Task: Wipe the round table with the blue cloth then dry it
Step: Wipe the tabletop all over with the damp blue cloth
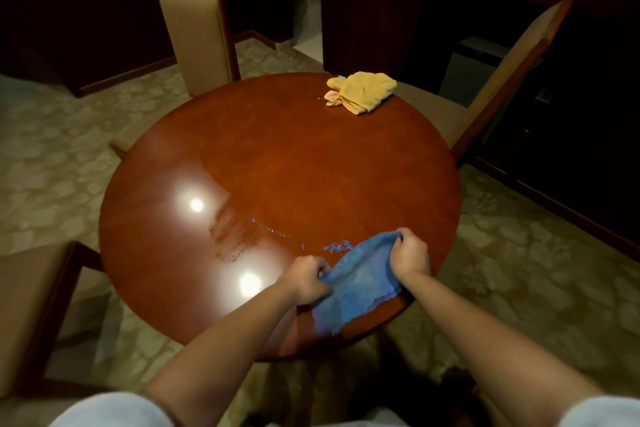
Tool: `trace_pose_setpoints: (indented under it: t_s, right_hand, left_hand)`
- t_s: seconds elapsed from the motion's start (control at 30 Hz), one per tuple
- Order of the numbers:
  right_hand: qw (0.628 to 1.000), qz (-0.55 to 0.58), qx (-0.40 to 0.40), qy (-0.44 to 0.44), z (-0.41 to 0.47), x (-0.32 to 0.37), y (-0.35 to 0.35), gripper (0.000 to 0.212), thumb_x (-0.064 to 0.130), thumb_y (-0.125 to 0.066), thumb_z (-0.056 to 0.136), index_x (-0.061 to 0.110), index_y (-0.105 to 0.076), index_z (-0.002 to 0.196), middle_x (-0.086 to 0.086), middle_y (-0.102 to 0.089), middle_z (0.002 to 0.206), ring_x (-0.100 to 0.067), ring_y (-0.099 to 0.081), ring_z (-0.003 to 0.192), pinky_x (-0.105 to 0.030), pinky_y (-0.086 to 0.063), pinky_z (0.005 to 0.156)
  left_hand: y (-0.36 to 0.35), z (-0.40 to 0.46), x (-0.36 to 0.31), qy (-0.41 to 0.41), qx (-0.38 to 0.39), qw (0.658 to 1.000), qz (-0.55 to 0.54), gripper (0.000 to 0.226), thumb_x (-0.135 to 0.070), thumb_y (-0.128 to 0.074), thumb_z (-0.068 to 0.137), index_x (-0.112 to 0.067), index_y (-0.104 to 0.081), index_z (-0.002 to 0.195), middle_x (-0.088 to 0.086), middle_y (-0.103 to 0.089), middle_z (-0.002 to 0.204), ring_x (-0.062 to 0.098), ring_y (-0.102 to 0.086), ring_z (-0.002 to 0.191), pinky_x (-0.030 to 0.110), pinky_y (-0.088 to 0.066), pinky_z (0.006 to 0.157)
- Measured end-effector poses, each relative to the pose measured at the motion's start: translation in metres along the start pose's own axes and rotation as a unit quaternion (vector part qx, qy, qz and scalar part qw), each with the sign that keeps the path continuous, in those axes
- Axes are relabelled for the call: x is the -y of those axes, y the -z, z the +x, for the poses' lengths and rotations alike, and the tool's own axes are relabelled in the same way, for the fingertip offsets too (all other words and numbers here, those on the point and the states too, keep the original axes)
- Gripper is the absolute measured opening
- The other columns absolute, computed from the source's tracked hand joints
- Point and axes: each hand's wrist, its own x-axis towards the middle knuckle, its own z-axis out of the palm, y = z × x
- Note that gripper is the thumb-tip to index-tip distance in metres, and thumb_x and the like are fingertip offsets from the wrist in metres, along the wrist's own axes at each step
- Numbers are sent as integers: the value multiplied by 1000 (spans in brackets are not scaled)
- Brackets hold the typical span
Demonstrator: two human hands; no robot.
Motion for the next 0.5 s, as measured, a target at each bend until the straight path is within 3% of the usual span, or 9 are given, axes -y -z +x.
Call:
trace_pose_setpoints:
  t_s: [0.1,0.2,0.33,0.5]
  right_hand:
    - [997,4,3,80,-12,-1,-13,49,8,-43,96,11,-35,145,-12,-43,144,-30,-43,129,-34,-37,100]
    - [992,-28,3,120,-23,-8,-30,64,22,-47,98,14,-15,152,-4,-24,156,-24,-25,142,-34,-25,112]
    - [980,-186,24,62,-21,-14,-52,69,46,-20,101,5,4,151,-8,6,160,-16,8,147,-28,4,118]
    - [978,-206,19,19,0,-1,-53,68,48,-11,100,7,9,150,-7,14,159,-16,14,146,-32,6,117]
  left_hand:
    - [4,7,3,-3,11,1000,-24,12,-14,-71,78,-15,-62,86,2,-53,78,16,-46,71,26,-31,57]
    - [3,10,7,-14,9,999,-33,16,-11,-70,78,-10,-69,95,1,-55,79,14,-48,72,25,-32,59]
    - [0,12,1,-26,-26,996,-78,13,-4,-66,77,-4,-70,90,0,-54,75,11,-48,70,22,-34,56]
    - [5,27,-13,-17,-61,981,-185,23,3,-63,74,-4,-73,93,-1,-54,64,-4,-42,43,12,-31,47]
